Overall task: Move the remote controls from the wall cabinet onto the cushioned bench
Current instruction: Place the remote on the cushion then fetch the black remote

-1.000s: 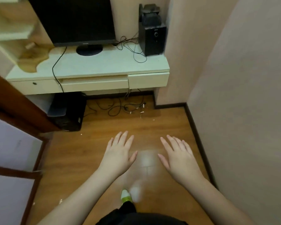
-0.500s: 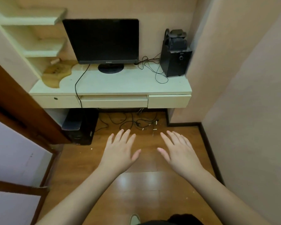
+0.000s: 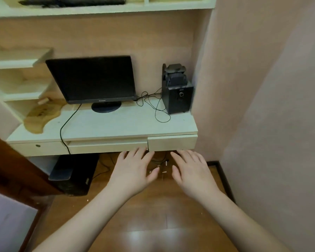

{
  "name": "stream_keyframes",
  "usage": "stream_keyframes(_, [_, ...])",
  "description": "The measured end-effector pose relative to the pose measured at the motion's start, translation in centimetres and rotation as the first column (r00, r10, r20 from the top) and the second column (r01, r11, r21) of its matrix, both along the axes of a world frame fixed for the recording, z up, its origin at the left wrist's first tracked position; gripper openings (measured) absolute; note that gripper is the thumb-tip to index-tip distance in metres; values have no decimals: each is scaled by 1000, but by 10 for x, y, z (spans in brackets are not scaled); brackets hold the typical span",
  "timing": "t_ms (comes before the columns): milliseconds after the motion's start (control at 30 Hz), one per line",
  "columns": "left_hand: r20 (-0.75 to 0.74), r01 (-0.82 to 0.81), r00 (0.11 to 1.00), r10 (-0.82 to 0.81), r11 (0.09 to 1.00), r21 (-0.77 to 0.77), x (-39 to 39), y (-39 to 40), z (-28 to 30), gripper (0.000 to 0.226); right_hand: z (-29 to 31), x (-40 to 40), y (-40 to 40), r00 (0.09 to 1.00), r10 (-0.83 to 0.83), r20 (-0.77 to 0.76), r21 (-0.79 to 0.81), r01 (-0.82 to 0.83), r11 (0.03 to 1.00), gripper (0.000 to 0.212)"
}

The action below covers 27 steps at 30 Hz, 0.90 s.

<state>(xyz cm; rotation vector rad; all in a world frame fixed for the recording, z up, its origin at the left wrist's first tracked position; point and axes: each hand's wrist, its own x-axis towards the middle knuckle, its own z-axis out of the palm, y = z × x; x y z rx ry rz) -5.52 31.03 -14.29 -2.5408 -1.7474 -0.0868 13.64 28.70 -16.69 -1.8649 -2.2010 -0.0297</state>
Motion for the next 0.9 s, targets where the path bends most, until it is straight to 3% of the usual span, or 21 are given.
stream_keyframes(500, [-6, 46, 999, -45, 990, 135, 88, 115, 84, 59, 67, 91, 116, 997, -51, 55, 174, 40, 984, 50])
stream_keyframes(633, [1, 77, 997, -78, 991, 109, 91, 143, 94, 58, 79, 95, 144, 995, -59, 85, 168, 44, 985, 54])
stream_keyframes(900, [40, 115, 991, -128, 967, 229, 64, 201, 116, 69, 112, 65, 209, 992, -48, 117, 260, 16, 966, 52])
